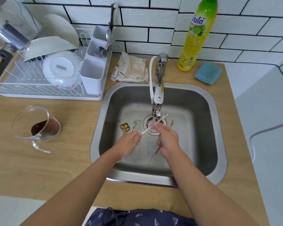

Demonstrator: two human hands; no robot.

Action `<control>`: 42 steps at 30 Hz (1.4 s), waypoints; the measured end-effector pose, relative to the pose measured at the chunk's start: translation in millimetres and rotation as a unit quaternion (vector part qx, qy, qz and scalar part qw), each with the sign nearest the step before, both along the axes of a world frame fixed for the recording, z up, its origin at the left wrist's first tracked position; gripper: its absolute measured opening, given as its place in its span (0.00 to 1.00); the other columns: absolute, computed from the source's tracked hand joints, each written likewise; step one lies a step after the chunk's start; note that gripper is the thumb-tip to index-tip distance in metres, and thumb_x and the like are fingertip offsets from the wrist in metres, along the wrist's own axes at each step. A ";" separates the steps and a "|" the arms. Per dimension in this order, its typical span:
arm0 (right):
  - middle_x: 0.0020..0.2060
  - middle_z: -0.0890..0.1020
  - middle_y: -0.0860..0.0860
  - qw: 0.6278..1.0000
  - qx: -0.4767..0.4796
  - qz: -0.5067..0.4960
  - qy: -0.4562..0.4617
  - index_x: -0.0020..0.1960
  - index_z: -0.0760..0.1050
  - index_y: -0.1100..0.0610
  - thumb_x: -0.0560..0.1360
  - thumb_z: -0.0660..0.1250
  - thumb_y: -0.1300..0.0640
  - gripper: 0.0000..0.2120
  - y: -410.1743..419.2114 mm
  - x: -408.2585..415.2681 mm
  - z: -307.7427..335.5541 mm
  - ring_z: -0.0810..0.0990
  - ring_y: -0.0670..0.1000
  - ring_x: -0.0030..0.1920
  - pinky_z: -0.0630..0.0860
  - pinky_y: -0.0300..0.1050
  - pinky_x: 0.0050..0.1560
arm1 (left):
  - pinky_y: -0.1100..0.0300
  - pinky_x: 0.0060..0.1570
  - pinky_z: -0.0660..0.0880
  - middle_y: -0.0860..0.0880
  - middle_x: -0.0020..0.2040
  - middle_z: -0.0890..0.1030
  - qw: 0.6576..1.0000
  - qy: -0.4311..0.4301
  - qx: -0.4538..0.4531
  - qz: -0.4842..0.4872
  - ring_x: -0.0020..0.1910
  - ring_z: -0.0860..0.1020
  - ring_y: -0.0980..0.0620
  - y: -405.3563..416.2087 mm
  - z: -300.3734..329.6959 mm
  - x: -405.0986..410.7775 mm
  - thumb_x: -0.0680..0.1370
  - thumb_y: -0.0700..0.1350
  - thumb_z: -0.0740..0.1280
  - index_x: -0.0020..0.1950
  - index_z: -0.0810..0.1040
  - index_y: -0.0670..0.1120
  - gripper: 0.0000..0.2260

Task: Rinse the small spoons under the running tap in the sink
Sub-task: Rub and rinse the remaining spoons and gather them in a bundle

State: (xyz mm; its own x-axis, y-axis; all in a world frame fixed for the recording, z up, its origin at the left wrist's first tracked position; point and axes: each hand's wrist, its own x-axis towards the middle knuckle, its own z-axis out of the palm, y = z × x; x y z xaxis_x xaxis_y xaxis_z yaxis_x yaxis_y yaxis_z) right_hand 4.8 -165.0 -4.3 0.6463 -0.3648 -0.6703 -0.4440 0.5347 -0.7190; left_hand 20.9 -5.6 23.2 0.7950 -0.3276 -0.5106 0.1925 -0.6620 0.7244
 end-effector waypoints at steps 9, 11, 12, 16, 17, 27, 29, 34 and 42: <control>0.27 0.78 0.45 0.994 -0.037 0.102 -0.002 0.41 0.85 0.55 0.70 0.81 0.54 0.07 7.7 -6.7 -4.5 0.59 0.44 0.22 0.57 0.38 0.21 | 0.56 0.40 0.67 0.49 0.40 0.74 0.999 -0.022 0.026 -0.042 0.40 0.71 0.51 -0.3 8.9 -1.4 0.86 0.51 0.52 0.45 0.73 0.46 0.16; 0.29 0.80 0.46 0.999 -0.016 0.026 -0.009 0.40 0.85 0.56 0.73 0.79 0.55 0.06 -3.1 2.1 -3.4 0.58 0.43 0.21 0.55 0.38 0.21 | 0.57 0.38 0.66 0.49 0.39 0.73 0.998 -0.024 0.035 -0.052 0.38 0.70 0.52 -0.6 8.3 -1.1 0.86 0.50 0.52 0.46 0.73 0.46 0.15; 0.27 0.79 0.46 1.000 -0.011 0.004 -0.014 0.40 0.85 0.57 0.74 0.77 0.55 0.07 -4.8 3.2 -3.2 0.57 0.43 0.21 0.55 0.38 0.20 | 0.56 0.38 0.66 0.48 0.40 0.73 0.997 -0.026 0.039 -0.055 0.38 0.70 0.51 -2.0 7.7 -0.4 0.86 0.50 0.52 0.47 0.73 0.45 0.15; 0.25 0.72 0.44 0.994 -0.045 0.103 -0.015 0.43 0.87 0.56 0.76 0.77 0.52 0.08 9.1 -12.6 -3.7 0.57 0.44 0.21 0.57 0.38 0.20 | 0.55 0.38 0.67 0.49 0.39 0.73 0.999 -0.007 0.035 -0.032 0.38 0.70 0.50 -5.1 2.8 -1.7 0.85 0.52 0.52 0.44 0.72 0.47 0.16; 0.27 0.72 0.46 0.990 -0.039 0.133 -0.018 0.46 0.87 0.57 0.75 0.77 0.52 0.07 11.1 -16.9 -4.5 0.57 0.44 0.22 0.57 0.38 0.21 | 0.55 0.39 0.67 0.49 0.40 0.74 0.999 0.004 0.035 -0.022 0.40 0.71 0.51 -4.7 0.7 -2.6 0.85 0.53 0.52 0.44 0.73 0.48 0.16; 0.43 0.83 0.49 0.991 -0.063 0.102 -0.054 0.51 0.80 0.50 0.76 0.76 0.52 0.07 -10.3 -3.7 -4.7 0.69 0.39 0.25 0.63 0.35 0.24 | 0.57 0.39 0.69 0.49 0.28 0.71 0.977 0.194 0.077 0.037 0.30 0.70 0.51 25.0 -12.8 -3.4 0.75 0.74 0.49 0.30 0.66 0.50 0.30; 0.42 0.85 0.48 0.987 -0.087 0.129 -0.047 0.49 0.80 0.52 0.77 0.74 0.49 0.07 -3.4 -2.2 -4.3 0.70 0.39 0.24 0.66 0.33 0.25 | 0.56 0.44 0.72 0.48 0.35 0.79 0.979 0.147 0.140 0.012 0.36 0.75 0.50 26.8 -15.7 -5.9 0.73 0.76 0.45 0.34 0.73 0.48 0.35; 0.40 0.88 0.52 0.993 -0.017 0.115 -0.034 0.50 0.80 0.54 0.83 0.66 0.49 0.09 2.0 5.2 -0.8 0.59 0.45 0.22 0.59 0.39 0.22 | 0.54 0.51 0.66 0.43 0.59 0.81 0.982 0.103 0.161 0.002 0.56 0.78 0.46 24.3 -15.8 -3.4 0.75 0.75 0.44 0.63 0.79 0.47 0.40; 0.35 0.79 0.47 0.987 0.007 0.107 -0.119 0.40 0.78 0.50 0.82 0.69 0.54 0.12 -26.1 3.6 -0.7 0.62 0.42 0.22 0.60 0.35 0.22 | 0.54 0.32 0.50 0.51 0.31 0.58 0.959 0.281 -0.035 0.002 0.29 0.53 0.50 22.4 -17.0 14.0 0.74 0.72 0.54 0.31 0.58 0.50 0.27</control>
State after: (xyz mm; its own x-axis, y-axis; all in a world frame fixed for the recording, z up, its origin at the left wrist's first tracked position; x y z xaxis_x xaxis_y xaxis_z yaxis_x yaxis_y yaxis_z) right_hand 8.4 -191.1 -5.0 0.8468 -0.1953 -0.4947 -0.3676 0.4574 -0.8097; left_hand 34.9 16.9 6.2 0.4018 -0.3747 -0.8356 0.5674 -0.6143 0.5483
